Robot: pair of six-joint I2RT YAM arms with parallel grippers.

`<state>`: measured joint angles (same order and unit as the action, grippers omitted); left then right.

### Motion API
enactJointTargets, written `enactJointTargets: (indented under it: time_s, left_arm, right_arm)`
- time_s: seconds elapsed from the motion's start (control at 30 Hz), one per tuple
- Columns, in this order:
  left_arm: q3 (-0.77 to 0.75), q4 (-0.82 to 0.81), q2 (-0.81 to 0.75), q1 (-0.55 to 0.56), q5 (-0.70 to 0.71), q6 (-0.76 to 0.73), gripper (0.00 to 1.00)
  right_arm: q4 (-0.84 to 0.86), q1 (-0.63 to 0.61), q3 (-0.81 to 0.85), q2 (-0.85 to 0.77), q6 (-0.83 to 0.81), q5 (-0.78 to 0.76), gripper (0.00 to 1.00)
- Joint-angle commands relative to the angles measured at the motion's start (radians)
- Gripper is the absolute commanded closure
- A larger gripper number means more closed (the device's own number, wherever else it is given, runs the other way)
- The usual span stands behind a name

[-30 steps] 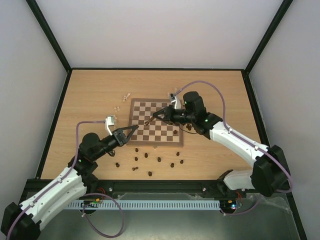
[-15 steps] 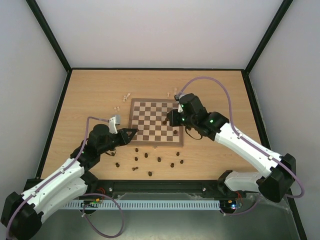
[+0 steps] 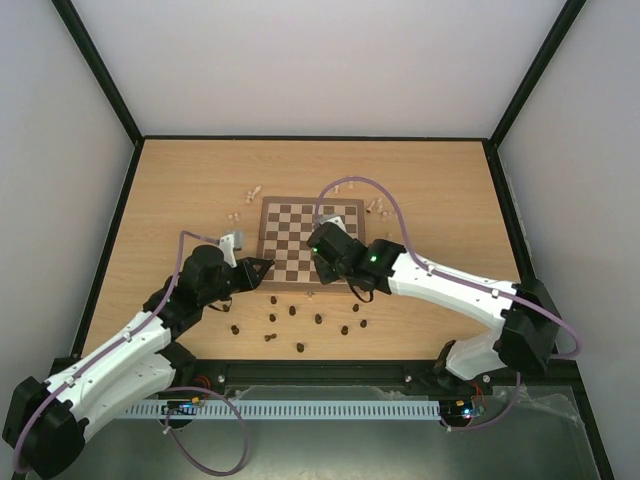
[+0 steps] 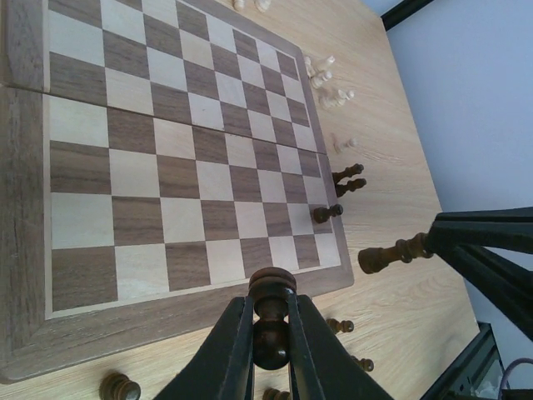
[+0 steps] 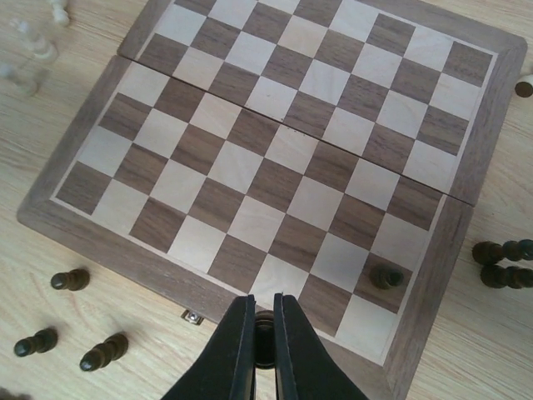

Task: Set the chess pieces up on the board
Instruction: Place the chess piece on the chessboard.

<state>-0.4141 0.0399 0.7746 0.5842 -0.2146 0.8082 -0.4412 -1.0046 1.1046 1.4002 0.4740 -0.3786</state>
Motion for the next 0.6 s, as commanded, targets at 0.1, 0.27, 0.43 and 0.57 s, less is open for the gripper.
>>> enactJointTargets:
  time_s: [0.1, 0.27, 0.43, 0.57]
  left_arm:
    - [-0.018, 0.018, 0.001, 0.003, 0.009, -0.021, 0.97]
    - [-0.004, 0.003, -0.005, 0.003, 0.006, -0.020, 0.96]
    - [0.002, -0.002, 0.001, 0.003, 0.004, -0.017, 0.96]
    - [0.001, -0.002, 0.000, 0.002, 0.006, -0.017, 0.96]
  right_arm:
    - [0.065, -0.018, 0.000, 0.081, -0.007, -0.048, 0.96]
    - [0.111, -0.017, -0.016, 0.104, 0.000, -0.042, 0.96]
    - [0.154, -0.017, -0.047, 0.112, 0.004, -0.049, 0.96]
    - [0.182, -0.017, -0.068, 0.109, 0.006, -0.051, 0.96]
